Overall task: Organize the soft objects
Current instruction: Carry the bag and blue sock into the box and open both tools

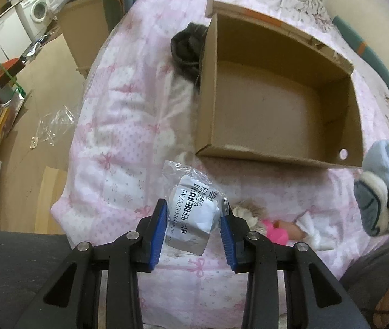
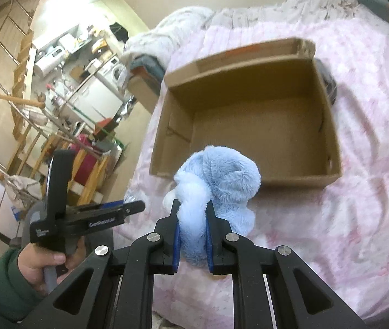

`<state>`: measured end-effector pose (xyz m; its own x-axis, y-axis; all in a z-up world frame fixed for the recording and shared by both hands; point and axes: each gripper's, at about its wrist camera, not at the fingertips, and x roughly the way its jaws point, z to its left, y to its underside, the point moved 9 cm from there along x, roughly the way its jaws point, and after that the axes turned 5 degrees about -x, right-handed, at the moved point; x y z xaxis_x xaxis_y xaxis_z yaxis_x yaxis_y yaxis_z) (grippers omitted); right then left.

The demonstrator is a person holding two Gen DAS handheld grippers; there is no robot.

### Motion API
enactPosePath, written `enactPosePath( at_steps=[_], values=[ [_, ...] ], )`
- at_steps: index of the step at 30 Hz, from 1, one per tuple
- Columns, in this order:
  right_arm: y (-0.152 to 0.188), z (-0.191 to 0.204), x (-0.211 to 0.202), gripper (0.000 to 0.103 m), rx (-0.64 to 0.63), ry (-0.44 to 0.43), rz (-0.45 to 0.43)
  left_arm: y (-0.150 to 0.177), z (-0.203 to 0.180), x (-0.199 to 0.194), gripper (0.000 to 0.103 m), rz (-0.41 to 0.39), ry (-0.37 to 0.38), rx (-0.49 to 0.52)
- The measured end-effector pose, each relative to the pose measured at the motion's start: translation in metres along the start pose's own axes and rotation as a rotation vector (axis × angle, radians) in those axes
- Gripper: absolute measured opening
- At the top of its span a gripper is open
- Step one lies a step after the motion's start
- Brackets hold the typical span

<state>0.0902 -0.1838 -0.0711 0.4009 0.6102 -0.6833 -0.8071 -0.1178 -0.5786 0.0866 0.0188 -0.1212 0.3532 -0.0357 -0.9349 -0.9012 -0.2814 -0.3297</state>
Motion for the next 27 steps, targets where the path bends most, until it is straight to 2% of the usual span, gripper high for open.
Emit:
enactPosePath(
  at_steps=[6, 8, 15, 18, 20, 22, 27],
  values=[
    [-0.020, -0.015, -0.021, 0.016, -0.005, 0.051, -0.063, -0.031, -0.016, -0.021, 0.033, -0.075, 0.008, 0.053],
    [-0.031, -0.018, -0.017, 0.016, -0.008, 0.065, -0.064, -0.046, -0.027, -0.026, 0.033, -0.107, 0.034, 0.079],
    [-0.060, -0.034, -0.003, 0.016, -0.006, 0.101, -0.070, -0.085, -0.058, -0.011, 0.033, -0.131, 0.036, 0.154],
    [-0.064, -0.044, 0.013, 0.016, 0.026, 0.105, -0.061, -0.092, -0.068, 0.000, 0.033, -0.135, 0.047, 0.168],
    [-0.064, -0.052, 0.022, 0.016, 0.042, 0.117, -0.045, -0.096, -0.077, 0.008, 0.033, -0.155, 0.090, 0.175],
    [-0.062, -0.059, 0.030, 0.016, 0.044, 0.144, -0.035, -0.097, -0.081, 0.018, 0.033, -0.173, 0.072, 0.201],
    [-0.051, -0.068, 0.050, 0.016, 0.034, 0.190, 0.022, -0.087, -0.081, 0.043, 0.033, -0.123, 0.043, 0.192]
  ],
)
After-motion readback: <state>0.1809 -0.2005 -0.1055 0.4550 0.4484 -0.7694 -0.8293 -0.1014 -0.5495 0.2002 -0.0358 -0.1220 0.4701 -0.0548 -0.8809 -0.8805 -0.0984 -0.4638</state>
